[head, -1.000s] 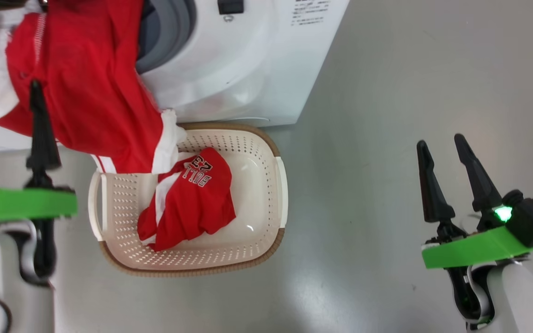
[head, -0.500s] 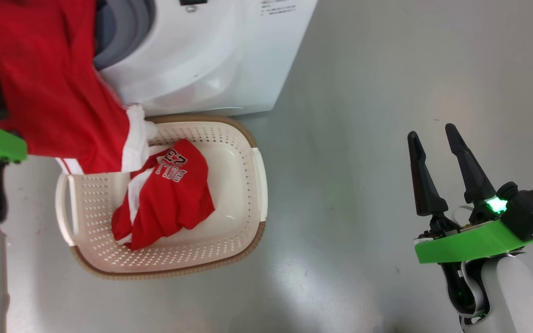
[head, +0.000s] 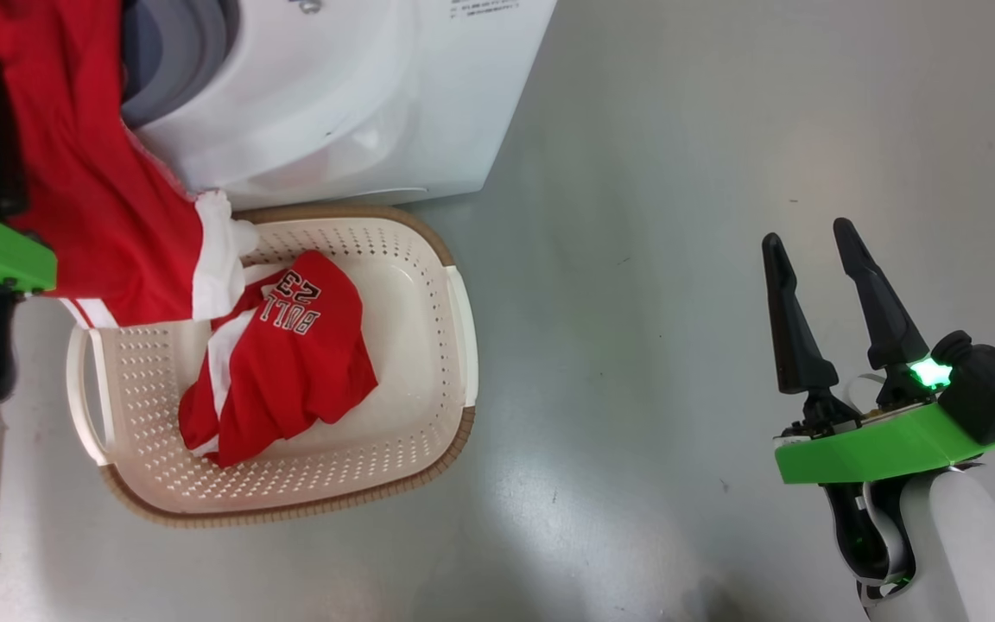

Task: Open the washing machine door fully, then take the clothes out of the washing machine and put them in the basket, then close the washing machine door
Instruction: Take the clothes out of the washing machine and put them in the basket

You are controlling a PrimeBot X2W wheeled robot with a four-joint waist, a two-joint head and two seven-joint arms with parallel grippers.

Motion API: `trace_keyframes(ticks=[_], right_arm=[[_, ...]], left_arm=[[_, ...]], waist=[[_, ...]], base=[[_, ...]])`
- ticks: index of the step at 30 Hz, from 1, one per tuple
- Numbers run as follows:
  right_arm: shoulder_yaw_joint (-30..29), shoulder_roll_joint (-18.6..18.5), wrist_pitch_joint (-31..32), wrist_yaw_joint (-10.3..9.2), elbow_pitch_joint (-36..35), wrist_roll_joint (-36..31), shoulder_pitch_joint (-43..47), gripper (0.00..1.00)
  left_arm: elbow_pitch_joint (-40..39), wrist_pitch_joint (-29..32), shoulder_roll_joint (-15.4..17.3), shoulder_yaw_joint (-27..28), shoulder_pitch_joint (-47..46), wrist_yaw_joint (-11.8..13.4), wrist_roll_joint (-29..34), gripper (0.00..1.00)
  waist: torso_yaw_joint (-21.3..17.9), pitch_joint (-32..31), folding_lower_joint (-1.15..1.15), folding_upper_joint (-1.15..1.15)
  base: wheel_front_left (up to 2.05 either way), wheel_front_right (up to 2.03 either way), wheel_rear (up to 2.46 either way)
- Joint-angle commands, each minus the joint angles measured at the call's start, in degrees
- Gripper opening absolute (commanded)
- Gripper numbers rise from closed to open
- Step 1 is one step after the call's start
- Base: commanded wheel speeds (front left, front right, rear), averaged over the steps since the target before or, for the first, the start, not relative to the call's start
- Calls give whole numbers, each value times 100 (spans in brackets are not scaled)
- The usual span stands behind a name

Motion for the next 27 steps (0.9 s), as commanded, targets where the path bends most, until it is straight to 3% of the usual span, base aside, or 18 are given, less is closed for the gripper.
trace_keyframes(ticks=[1, 2, 3, 19, 27], right_arm=[[124, -4, -36, 37, -147, 60, 5, 100], [121, -4, -36, 37, -149, 61, 1, 100], [118, -4, -36, 37, -151, 62, -4, 100], [10, -4, -36, 37, -117, 53, 29, 100], [-29, -4, -36, 37, -66, 37, 96, 100]], left_arm=[[-49, -27, 376, 46, -67, -32, -49, 51], [-32, -27, 404, -3, -82, -32, -45, 32], [-23, -27, 418, -37, -93, -32, -51, 0], [-334, -27, 306, -35, 406, -32, 286, 0], [-1030, -27, -58, 189, 1243, -32, 511, 0]], waist=[[-4, 6, 0, 0], [-6, 8, 0, 0], [-6, 10, 0, 0], [205, -192, 0, 0], [399, -381, 0, 0]], base=[[0, 0, 0], [0, 0, 0], [0, 0, 0], [0, 0, 0], [0, 0, 0]])
